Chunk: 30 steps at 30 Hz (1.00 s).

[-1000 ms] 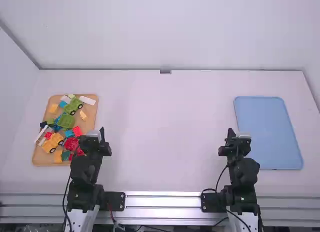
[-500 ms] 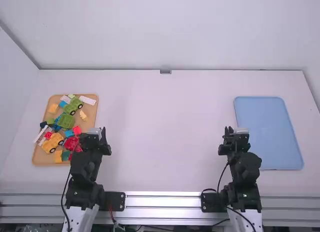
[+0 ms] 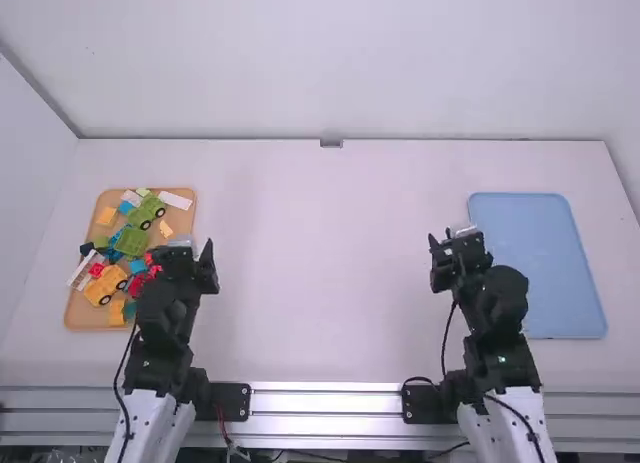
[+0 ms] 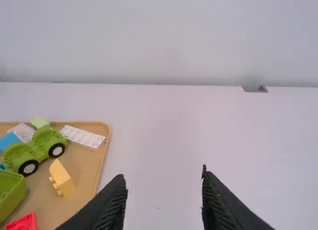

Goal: Assemble lego blocks to make yellow taxi

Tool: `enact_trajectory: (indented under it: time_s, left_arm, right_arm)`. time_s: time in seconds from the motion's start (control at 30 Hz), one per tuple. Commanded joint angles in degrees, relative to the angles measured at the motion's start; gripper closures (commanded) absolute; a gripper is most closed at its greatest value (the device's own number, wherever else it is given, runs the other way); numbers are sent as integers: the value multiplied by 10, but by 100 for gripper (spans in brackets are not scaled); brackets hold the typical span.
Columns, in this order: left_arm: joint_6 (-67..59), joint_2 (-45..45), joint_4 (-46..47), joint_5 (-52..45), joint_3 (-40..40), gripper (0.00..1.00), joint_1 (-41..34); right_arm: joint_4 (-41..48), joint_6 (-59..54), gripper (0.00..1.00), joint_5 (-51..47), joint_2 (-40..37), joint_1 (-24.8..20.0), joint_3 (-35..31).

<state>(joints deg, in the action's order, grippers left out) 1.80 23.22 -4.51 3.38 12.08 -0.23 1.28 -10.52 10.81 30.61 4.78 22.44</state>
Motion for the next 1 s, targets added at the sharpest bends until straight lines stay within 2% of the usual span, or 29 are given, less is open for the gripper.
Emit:
enact_trajectory:
  time_s: [0.0, 0.43, 0.47, 0.67, 0.8, 0.97]
  left_arm:
    - [21, 28, 1, 23, 38, 54, 1]
    - [73, 156, 115, 111, 188, 30, 2]
    - [99, 174, 122, 137, 203, 27, 2]
    - [157, 228, 190, 208, 265, 17, 13]
    - [186, 257, 241, 211, 311, 12, 50]
    - [198, 289, 300, 132, 364, 6, 131]
  right_arm:
    - [-6, -27, 64, 36, 49, 13, 48]
    - [-28, -91, 43, 136, 262, 82, 202]
    - [-31, -100, 40, 159, 299, 91, 225]
    - [-30, -142, 30, 271, 406, 116, 301]
    - [-21, -188, 25, 302, 463, 142, 343]
    - [28, -271, 18, 334, 535, 181, 407]
